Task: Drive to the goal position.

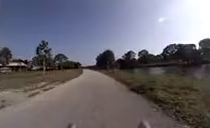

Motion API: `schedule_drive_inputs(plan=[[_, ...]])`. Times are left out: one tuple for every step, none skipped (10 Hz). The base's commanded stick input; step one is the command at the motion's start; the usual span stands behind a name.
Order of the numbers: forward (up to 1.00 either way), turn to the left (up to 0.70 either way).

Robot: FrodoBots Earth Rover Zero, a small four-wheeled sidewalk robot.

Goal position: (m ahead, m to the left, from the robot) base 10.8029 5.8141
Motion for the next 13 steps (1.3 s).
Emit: schedule_drive_inputs(plan=[[1.00,0.31],[1.00,0.40],[1.00,0.39],[1.00,0.25],[1.00,0.04],[1.00,0.04],[1.00,0.04],[1.00,0.04],[1.00,0.04],[1.00,0.04],[1.00,0.04],[1.00,0.04],[1.00,0.04]])
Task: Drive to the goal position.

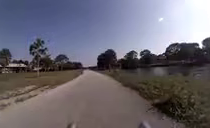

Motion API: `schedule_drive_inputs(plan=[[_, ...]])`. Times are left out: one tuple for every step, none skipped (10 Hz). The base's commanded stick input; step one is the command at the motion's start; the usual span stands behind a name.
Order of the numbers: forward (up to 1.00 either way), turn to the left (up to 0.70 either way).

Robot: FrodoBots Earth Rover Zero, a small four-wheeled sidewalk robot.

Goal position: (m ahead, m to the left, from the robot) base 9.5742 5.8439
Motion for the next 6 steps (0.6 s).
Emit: schedule_drive_inputs(plan=[[1.00,0.04],[1.00,0.04],[1.00,0.04],[1.00,0.24],[1.00,0.40],[1.00,0.40]])
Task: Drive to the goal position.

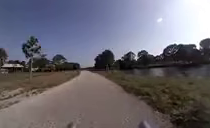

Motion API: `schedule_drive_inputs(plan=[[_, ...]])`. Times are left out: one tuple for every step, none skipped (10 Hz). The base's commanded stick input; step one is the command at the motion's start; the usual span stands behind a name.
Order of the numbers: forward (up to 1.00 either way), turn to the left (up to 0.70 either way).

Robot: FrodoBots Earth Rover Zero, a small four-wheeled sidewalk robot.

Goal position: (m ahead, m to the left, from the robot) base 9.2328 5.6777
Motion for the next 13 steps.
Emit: schedule_drive_inputs(plan=[[1.00,0.40],[1.00,0.40],[1.00,0.40],[1.00,0.40],[1.00,0.39],[1.00,0.34],[1.00,0.25],[1.00,0.16],[1.00,0.11],[1.00,0.10],[1.00,0.08],[1.00,0.04],[1.00,0.04]])
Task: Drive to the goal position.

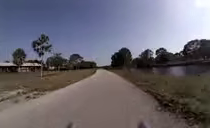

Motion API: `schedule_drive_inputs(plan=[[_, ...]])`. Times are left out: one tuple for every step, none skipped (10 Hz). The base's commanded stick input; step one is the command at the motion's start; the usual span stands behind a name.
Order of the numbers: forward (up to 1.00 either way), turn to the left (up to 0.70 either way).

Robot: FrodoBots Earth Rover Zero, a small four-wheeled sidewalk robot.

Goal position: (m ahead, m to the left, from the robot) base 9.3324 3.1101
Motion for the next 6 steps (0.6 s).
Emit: schedule_drive_inputs(plan=[[1.00,0.04],[1.00,0.04],[1.00,0.03],[1.00,0.04],[1.00,0.03],[1.00,0.03]])
